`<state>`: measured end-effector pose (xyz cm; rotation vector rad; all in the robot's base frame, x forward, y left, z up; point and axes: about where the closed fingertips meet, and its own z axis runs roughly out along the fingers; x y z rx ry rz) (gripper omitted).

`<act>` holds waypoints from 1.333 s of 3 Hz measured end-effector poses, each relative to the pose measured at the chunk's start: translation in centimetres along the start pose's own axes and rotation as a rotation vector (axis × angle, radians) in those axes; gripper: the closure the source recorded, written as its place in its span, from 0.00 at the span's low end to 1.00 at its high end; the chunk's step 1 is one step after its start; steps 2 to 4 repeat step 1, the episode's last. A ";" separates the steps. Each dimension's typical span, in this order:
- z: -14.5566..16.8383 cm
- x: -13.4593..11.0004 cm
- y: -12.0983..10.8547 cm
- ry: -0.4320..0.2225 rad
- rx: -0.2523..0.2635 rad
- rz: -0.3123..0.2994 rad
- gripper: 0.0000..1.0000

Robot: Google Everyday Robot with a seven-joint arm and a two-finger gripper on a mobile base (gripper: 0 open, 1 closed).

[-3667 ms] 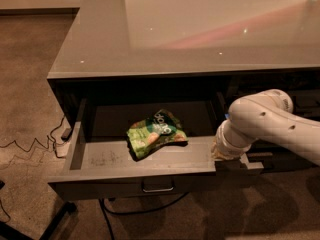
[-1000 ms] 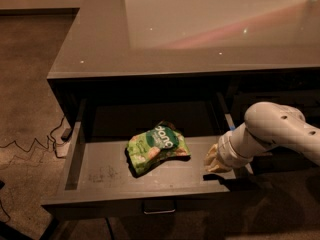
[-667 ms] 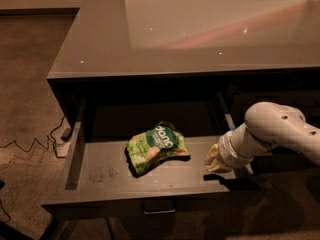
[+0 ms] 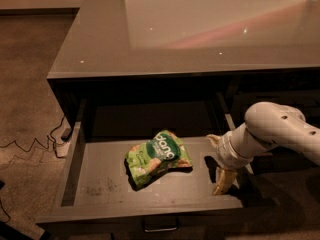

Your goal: Open top drawer

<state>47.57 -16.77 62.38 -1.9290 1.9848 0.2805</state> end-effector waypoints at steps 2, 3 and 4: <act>0.0 0.0 0.0 0.000 0.000 0.000 0.00; 0.0 0.0 0.0 0.000 0.000 0.000 0.00; 0.0 0.0 0.0 0.000 0.000 0.000 0.00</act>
Offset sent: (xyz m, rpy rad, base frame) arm 0.0000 0.0000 0.0000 0.0000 0.0000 0.0000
